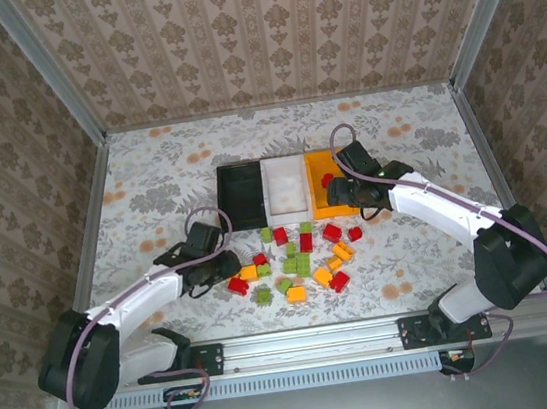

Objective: Sort the legos into containers by color

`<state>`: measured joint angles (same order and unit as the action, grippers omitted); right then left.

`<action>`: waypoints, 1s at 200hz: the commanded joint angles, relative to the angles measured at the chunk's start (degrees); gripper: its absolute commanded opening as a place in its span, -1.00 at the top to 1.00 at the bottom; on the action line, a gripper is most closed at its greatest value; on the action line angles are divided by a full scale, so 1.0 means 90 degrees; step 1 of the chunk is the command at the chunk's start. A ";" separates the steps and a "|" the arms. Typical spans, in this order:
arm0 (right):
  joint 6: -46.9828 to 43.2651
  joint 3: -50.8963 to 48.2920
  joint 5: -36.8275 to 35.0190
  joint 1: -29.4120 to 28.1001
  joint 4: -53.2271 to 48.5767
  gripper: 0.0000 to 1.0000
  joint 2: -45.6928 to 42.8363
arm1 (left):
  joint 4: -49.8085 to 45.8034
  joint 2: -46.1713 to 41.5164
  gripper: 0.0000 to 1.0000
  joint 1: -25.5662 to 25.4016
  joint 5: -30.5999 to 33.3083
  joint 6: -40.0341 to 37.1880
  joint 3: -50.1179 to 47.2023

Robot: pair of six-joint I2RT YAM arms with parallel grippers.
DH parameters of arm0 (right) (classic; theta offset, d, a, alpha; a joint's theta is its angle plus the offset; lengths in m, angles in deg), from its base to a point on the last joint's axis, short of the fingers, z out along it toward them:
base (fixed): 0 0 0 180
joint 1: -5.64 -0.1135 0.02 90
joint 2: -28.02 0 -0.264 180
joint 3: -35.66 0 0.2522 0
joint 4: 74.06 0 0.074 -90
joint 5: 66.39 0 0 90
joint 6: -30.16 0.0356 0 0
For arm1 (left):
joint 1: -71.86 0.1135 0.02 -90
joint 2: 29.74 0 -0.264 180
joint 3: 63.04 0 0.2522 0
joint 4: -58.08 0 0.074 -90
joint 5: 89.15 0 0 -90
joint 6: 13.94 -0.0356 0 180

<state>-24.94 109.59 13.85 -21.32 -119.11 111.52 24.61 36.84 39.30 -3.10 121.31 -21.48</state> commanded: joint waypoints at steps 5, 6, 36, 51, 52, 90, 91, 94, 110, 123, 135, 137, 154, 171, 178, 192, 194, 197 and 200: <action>0.0078 -0.0025 -0.0233 -0.0035 -0.0083 -0.43 -0.0203 | -0.0329 -0.0354 0.30 -0.0008 -0.0056 0.0080 -0.0050; 0.0083 -0.0020 -0.0234 -0.0038 -0.0081 -0.43 -0.0205 | -0.0349 -0.0370 0.30 -0.0007 -0.0053 0.0080 -0.0041; 0.0119 -0.0048 -0.0214 -0.0032 -0.0072 -0.43 -0.0311 | -0.0945 -0.0832 0.35 0.0051 0.0139 -0.0185 0.0655; 0.0155 -0.0068 -0.0205 -0.0032 -0.0094 -0.43 -0.0342 | -0.1098 -0.0756 0.36 0.0211 0.0154 -0.0389 0.1235; 0.0161 -0.0076 -0.0205 -0.0032 -0.0096 -0.43 -0.0347 | -0.1100 -0.0738 0.36 0.0225 0.0159 -0.0409 0.1256; 0.0212 -0.0253 -0.0203 -0.0032 -0.0037 -0.44 -0.0372 | -0.0701 0.0315 0.37 0.0491 0.0510 -0.0898 0.2680; 0.0213 -0.0256 -0.0204 -0.0032 -0.0048 -0.44 -0.0372 | -0.0691 0.0340 0.38 0.0497 0.0528 -0.0902 0.2726; 0.0214 -0.0258 -0.0213 -0.0032 -0.0065 -0.44 -0.0372 | -0.0651 0.0486 0.38 0.0506 0.0562 -0.0941 0.2841; 0.0217 -0.0310 -0.0224 -0.0032 -0.0126 -0.44 -0.0372 | -0.0504 0.1221 0.41 0.0535 0.0815 -0.1151 0.3416; 0.0215 -0.0376 -0.0239 -0.0032 -0.0156 -0.44 -0.0602 | -0.0404 0.1771 0.41 0.0551 0.0881 -0.1287 0.3839; 0.0206 -0.0447 -0.0219 -0.0032 -0.0156 -0.44 -0.0679 | -0.0340 0.2222 0.41 0.0572 0.0965 -0.1375 0.4194; 0.0212 -0.0457 -0.0216 -0.0027 -0.0168 -0.44 -0.0690 | -0.0340 0.2294 0.41 0.0576 0.0965 -0.1388 0.4265; 0.0215 -0.0537 -0.0200 -0.0022 -0.0205 -0.45 -0.0808 | -0.0411 0.2880 0.41 0.0590 0.1122 -0.1519 0.4751; 0.0223 -0.0617 -0.0148 -0.0022 -0.0234 -0.45 -0.0940 | -0.0452 0.3322 0.41 0.0580 0.1195 -0.1604 0.5089; 0.0224 -0.0655 -0.0117 -0.0022 -0.0239 -0.45 -0.0988 | -0.0463 0.3461 0.37 0.0579 0.1176 -0.1609 0.5200; 0.0234 -0.0690 -0.0097 -0.0022 -0.0262 -0.45 -0.1063 | -0.0493 0.3669 0.28 0.0542 0.1191 -0.1618 0.5359; 0.0239 -0.0699 -0.0085 -0.0022 -0.0263 -0.45 -0.1072 | -0.0495 0.3689 0.27 0.0534 0.1195 -0.1617 0.5371; 0.0251 -0.0714 -0.0092 -0.0022 -0.0269 -0.46 -0.1091 | -0.0496 0.3715 0.23 0.0524 0.1197 -0.1620 0.5399; 0.0245 -0.0722 -0.0083 -0.0022 -0.0273 -0.46 -0.1103 | -0.0496 0.3732 0.20 0.0522 0.1198 -0.1620 0.5412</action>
<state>-23.61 104.34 13.33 -21.32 -119.75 103.56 21.09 68.86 44.20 5.93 108.83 24.20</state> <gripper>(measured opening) 0.727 0.360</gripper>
